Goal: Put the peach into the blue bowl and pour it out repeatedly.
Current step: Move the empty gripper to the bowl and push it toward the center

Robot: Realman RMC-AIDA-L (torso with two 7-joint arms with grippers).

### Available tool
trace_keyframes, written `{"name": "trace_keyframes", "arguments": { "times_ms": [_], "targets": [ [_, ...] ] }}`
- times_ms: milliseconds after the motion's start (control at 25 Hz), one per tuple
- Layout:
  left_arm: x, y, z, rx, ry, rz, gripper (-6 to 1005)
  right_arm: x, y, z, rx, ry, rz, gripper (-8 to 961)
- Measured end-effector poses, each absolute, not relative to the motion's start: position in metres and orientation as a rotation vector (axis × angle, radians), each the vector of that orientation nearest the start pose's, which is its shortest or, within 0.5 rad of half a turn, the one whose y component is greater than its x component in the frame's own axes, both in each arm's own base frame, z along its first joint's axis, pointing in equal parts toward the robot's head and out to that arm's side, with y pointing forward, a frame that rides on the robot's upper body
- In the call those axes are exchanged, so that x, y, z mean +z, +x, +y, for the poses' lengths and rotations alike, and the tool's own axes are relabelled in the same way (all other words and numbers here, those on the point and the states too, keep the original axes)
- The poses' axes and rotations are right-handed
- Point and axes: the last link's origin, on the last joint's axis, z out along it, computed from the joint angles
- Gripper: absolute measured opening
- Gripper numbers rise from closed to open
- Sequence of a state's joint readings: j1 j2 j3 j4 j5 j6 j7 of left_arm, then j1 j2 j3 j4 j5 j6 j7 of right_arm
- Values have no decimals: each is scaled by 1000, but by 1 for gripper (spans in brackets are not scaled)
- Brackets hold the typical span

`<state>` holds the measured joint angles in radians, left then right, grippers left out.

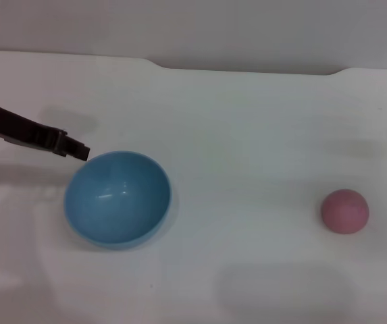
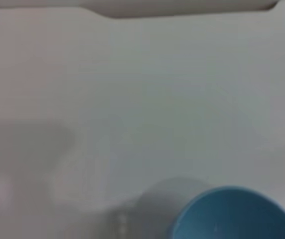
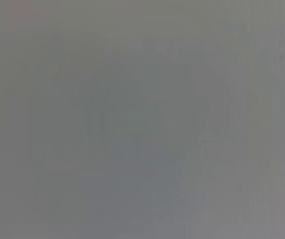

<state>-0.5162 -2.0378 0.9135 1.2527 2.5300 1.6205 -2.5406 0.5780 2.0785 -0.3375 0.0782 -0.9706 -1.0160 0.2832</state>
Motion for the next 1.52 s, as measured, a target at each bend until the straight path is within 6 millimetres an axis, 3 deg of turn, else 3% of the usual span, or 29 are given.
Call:
{"name": "trace_keyframes", "arguments": {
  "times_ms": [320, 640, 1000, 1520],
  "targets": [
    [48, -257, 345, 357, -2367, -1374, 421, -23, 342, 353, 644, -1551, 813, 592],
    [35, -258, 350, 394, -2356, -1373, 726, -27, 341, 352, 646, -1559, 821, 592],
    [26, -266, 360, 380, -2328, -1376, 718, -27, 340, 352, 646, -1561, 820, 592],
    [3, -277, 356, 467, -2380, -1396, 711, -26, 340, 353, 648, -1559, 811, 591]
  ]
}}
